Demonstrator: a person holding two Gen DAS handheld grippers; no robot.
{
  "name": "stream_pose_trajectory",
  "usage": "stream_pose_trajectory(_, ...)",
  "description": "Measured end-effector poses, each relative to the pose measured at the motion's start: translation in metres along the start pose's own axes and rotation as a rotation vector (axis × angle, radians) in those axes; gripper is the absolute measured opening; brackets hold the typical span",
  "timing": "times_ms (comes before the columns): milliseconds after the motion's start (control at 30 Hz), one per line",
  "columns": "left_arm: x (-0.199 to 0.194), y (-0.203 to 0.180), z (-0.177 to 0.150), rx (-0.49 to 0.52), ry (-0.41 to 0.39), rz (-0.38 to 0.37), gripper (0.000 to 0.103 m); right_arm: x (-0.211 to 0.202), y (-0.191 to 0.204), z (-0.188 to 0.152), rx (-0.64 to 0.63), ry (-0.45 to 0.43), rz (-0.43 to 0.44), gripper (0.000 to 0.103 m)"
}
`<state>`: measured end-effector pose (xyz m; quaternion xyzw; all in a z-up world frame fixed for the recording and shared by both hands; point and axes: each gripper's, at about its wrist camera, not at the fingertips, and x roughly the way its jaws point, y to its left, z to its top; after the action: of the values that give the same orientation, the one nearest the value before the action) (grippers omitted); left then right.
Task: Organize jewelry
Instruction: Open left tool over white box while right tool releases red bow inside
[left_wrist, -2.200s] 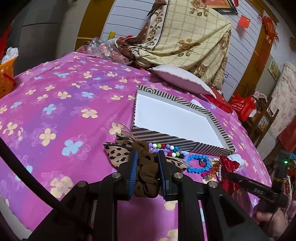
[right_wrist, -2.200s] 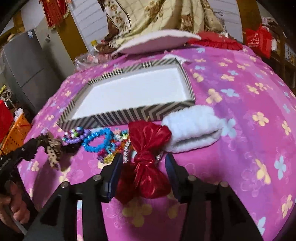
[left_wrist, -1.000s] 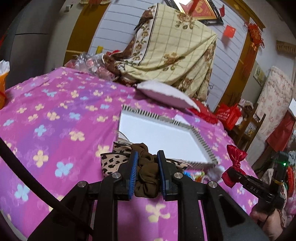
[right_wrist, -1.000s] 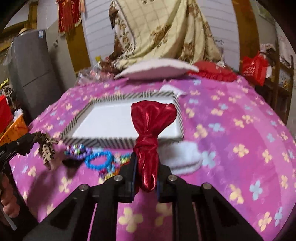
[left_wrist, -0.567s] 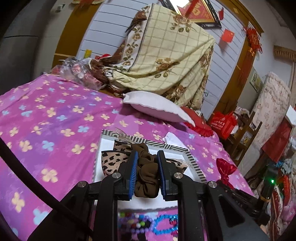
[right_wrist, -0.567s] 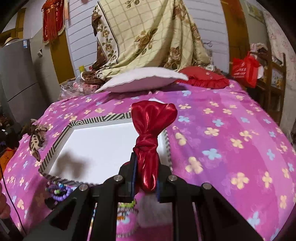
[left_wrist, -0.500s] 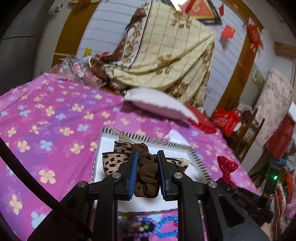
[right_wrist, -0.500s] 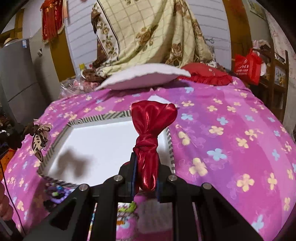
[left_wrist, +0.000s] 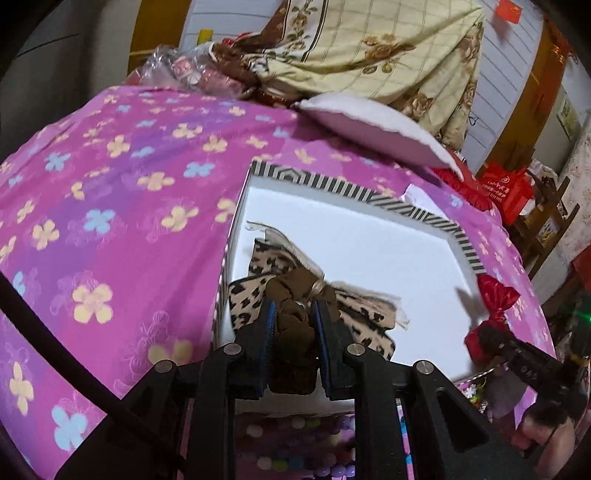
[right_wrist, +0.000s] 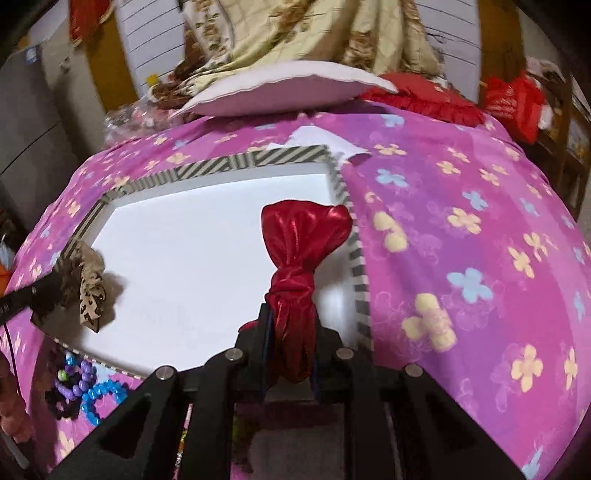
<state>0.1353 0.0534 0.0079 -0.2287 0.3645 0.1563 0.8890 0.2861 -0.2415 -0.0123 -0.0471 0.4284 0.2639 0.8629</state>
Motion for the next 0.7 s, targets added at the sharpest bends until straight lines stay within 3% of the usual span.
stream_pose_trajectory(300,0.011,-0.024,-0.003,0.099,0.071,0.025,0.002,-0.014,-0.023,-0.010,0.078,-0.013,-0.083,0.014)
stream_pose_trajectory(500,0.018,-0.025,0.004,-0.006,0.070,-0.046,0.001,-0.026,-0.039,-0.019,0.152,-0.019,-0.091,0.014)
stream_pose_trajectory(633,0.021,-0.043,0.001,0.061,0.068,-0.026,0.001,-0.037,-0.052,-0.022,0.166,-0.026,-0.123,0.014)
stream_pose_trajectory(700,0.023,-0.049,-0.001,0.071,0.076,-0.021,0.002,-0.039,-0.058,-0.022,0.179,-0.030,-0.083,0.014)
